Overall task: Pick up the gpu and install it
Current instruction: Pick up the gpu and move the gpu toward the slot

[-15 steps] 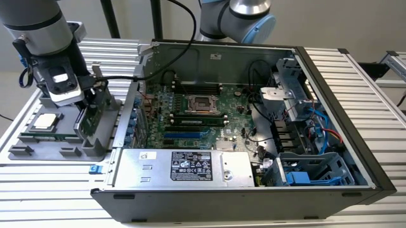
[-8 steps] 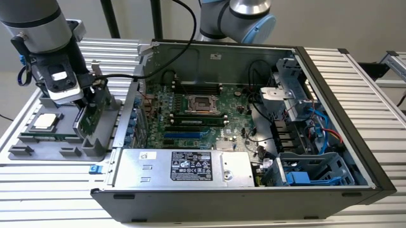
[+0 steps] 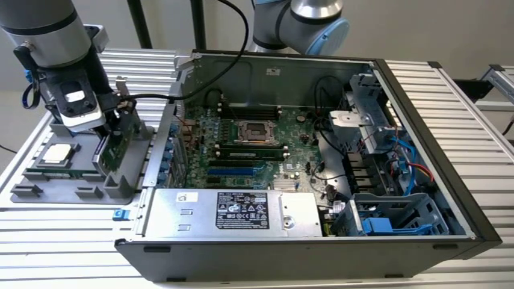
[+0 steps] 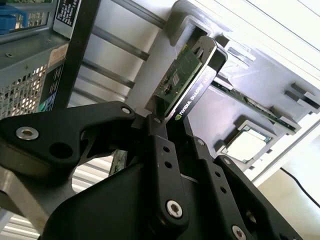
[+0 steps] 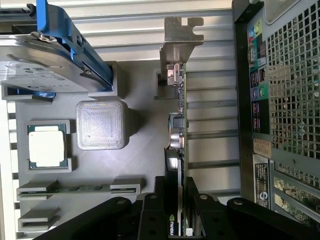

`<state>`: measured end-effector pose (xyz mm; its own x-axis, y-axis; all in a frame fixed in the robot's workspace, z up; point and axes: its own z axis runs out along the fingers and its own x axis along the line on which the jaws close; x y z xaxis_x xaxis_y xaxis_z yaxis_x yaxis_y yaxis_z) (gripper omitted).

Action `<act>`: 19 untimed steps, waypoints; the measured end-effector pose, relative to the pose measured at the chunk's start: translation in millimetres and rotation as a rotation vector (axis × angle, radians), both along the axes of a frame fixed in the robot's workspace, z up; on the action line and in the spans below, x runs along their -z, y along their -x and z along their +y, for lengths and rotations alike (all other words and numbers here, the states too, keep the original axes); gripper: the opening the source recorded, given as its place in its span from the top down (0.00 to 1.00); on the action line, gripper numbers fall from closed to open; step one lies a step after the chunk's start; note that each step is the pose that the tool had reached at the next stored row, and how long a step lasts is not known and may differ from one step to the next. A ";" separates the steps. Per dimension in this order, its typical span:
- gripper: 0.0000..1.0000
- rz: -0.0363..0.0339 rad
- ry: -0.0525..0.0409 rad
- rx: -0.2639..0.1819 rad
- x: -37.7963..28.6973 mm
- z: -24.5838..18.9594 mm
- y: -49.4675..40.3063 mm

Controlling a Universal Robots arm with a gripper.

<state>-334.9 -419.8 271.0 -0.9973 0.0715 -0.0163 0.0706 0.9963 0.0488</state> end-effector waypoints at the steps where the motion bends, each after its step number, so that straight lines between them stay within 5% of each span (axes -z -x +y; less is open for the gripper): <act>1: 1.00 0.0000 0.0000 0.000 0.0 0.0 0.0; 10: 1.00 0.0001 0.0000 0.000 -4.2 0.0 0.0; 19: 1.00 0.0001 0.0000 0.000 -15.1 0.0 0.0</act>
